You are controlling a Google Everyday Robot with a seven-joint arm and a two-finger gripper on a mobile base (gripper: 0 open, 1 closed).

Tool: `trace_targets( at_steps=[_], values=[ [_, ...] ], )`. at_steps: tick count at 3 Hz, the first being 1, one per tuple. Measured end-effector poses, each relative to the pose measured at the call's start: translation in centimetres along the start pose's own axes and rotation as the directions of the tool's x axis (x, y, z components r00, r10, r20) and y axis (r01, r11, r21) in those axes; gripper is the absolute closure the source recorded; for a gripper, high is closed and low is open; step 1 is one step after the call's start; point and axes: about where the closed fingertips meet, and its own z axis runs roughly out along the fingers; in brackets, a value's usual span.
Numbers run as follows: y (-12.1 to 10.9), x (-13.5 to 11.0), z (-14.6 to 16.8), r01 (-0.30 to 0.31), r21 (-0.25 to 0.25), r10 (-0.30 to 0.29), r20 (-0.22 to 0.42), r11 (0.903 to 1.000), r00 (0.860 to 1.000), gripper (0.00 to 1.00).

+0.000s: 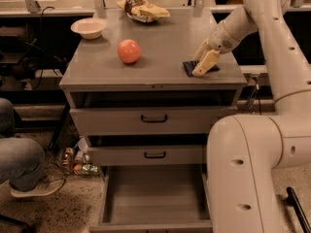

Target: Place rxbar blueberry into bottom drawer

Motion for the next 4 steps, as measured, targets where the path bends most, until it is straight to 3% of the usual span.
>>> trace_targets(
  at_steps=[1,2,3,4],
  values=[
    [0.1,-0.2,-0.2,0.0,0.0,0.0,0.0,1.0,1.0,0.95],
    [0.0,-1.0,-1.9,0.016,0.032,-0.016,0.018,0.9994,1.0,1.0],
    [0.5,-2.6,-6.2,0.048,0.08,-0.05,0.026,0.9957,0.998,1.0],
    [2.4,-3.2,-10.0,0.006,0.079,-0.009,0.04,0.9968,0.999,1.0]
  ],
)
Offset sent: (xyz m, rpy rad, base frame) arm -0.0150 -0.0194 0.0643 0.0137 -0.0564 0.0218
